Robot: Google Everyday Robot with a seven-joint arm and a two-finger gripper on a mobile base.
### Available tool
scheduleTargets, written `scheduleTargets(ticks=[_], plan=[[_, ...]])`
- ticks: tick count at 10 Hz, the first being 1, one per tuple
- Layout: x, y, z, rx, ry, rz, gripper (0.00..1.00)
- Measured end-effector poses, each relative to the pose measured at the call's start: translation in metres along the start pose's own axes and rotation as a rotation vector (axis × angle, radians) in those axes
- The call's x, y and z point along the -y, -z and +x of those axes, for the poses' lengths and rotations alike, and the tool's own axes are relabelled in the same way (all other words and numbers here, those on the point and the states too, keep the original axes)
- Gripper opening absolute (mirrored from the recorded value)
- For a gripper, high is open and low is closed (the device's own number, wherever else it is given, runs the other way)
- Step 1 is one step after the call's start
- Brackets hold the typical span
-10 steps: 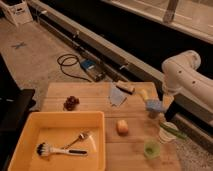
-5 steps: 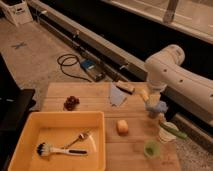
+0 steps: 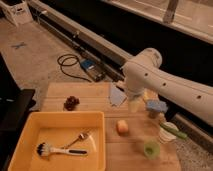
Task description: Wipe table surface with brush
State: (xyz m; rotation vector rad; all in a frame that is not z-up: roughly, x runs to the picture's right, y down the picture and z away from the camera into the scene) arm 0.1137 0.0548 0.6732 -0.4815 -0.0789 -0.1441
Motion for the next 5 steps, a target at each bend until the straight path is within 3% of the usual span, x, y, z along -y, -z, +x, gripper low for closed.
scheduleTargets(ticks=[3, 5], plan=[[0.002, 0.0, 0.001, 0.003, -0.004, 0.002, 0.79], [0.0, 0.001, 0.018, -0.01, -0.015, -0.02, 0.79]])
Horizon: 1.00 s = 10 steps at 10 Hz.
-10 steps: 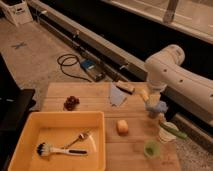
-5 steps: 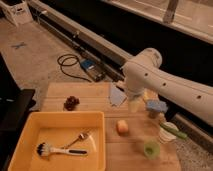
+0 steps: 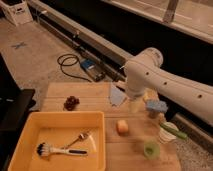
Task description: Wipe table surface with brush
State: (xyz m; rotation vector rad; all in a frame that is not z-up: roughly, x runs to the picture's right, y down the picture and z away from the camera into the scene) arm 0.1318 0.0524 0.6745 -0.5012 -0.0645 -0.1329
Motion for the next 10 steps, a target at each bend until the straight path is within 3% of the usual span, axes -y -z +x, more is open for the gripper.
scheduleTargets(ticks=[2, 5, 10], plan=[[-0.005, 0.002, 0.009, -0.006, 0.022, -0.005, 0.79], [-0.01, 0.006, -0.018, 0.028, 0.079, 0.001, 0.79], [-0.033, -0.001, -0.146, 0.106, 0.259, -0.029, 0.79]])
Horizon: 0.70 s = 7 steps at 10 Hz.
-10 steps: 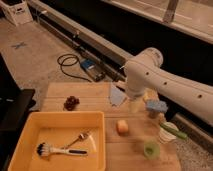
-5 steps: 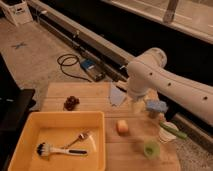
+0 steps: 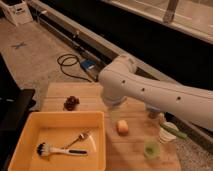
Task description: Wipe table surface with brush
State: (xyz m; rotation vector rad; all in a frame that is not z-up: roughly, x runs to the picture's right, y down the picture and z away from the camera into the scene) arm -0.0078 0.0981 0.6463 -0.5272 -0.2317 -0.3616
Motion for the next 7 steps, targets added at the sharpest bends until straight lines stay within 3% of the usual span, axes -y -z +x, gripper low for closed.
scheduleTargets(ticks=[4, 5, 7], plan=[[-0.023, -0.027, -0.097, 0.089, 0.198, -0.073, 0.79], [-0.03, -0.03, -0.109, 0.11, 0.237, -0.085, 0.79], [-0.032, -0.031, -0.111, 0.115, 0.247, -0.087, 0.79]])
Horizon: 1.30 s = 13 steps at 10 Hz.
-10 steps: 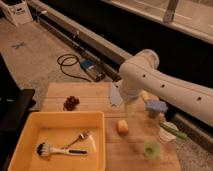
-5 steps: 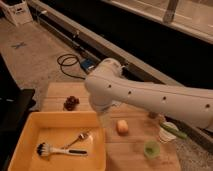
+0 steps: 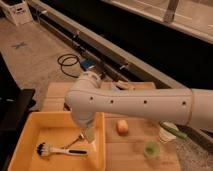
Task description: Wipe table surface with brush
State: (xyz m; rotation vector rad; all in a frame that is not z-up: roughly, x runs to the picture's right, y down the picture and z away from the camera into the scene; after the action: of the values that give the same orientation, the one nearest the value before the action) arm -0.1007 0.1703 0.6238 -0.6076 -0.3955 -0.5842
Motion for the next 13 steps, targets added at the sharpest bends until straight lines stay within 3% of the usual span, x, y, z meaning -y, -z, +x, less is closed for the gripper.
scheduleTargets(ticks=[4, 6, 8, 11, 13], plan=[[0.001, -0.002, -0.002, 0.006, 0.004, -0.007, 0.79], [0.005, -0.022, -0.016, 0.033, 0.022, -0.044, 0.79], [0.012, -0.055, -0.035, 0.081, 0.035, -0.074, 0.79], [0.023, -0.1, -0.076, 0.189, 0.061, -0.114, 0.79], [0.026, -0.12, -0.098, 0.247, 0.048, -0.115, 0.79]])
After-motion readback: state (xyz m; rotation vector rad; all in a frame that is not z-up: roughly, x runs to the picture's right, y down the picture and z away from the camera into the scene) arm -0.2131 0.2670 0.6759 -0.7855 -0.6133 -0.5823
